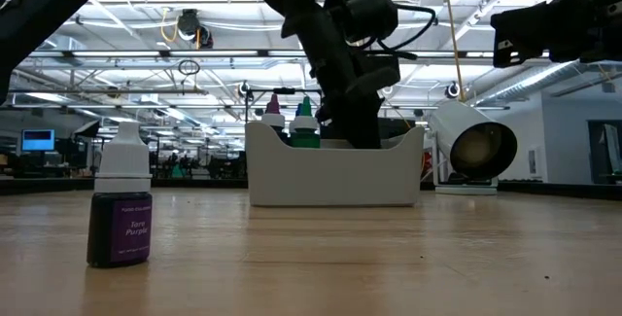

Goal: Pick & Place food coloring
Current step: Put the small blue food coloring bottle into the white bin, then put the small purple food coloring bottle into the white bin

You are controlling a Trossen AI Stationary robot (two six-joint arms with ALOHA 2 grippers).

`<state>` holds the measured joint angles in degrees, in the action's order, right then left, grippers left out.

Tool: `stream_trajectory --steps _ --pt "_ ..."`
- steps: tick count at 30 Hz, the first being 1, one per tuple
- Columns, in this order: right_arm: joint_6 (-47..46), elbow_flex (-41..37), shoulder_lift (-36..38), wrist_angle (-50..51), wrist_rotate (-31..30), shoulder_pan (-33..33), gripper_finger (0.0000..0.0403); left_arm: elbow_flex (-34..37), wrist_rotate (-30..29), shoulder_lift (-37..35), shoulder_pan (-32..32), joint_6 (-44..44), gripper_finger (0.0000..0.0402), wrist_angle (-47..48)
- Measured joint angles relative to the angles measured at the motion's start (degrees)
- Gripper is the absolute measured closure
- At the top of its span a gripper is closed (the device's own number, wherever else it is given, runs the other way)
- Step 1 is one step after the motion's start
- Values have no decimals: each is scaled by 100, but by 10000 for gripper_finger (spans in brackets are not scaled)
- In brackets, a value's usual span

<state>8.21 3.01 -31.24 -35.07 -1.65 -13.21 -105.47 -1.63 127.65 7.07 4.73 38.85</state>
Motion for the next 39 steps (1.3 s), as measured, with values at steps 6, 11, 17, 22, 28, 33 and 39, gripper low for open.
stream_trajectory --steps 6,11,17,22,28,33,39 --pt "0 2 1 12 0 0 399 0 0 -2 0 -2 303 -4" --pt "0 2 1 15 0 0 399 0 0 -4 0 9 279 -2" --pt "-2 1 1 15 0 0 399 0 9 -107 0 -125 263 33" --pt "-2 2 1 57 0 0 399 0 207 -998 -72 -149 268 716" --pt "-209 2 -3 168 3 0 399 16 -1014 -2841 -709 -115 347 1698" --pt "-509 2 -3 155 28 0 399 782 -2444 -4448 -1489 97 391 1101" --pt "-788 2 -3 186 41 0 399 3608 -2660 -6598 -2063 186 396 -522"
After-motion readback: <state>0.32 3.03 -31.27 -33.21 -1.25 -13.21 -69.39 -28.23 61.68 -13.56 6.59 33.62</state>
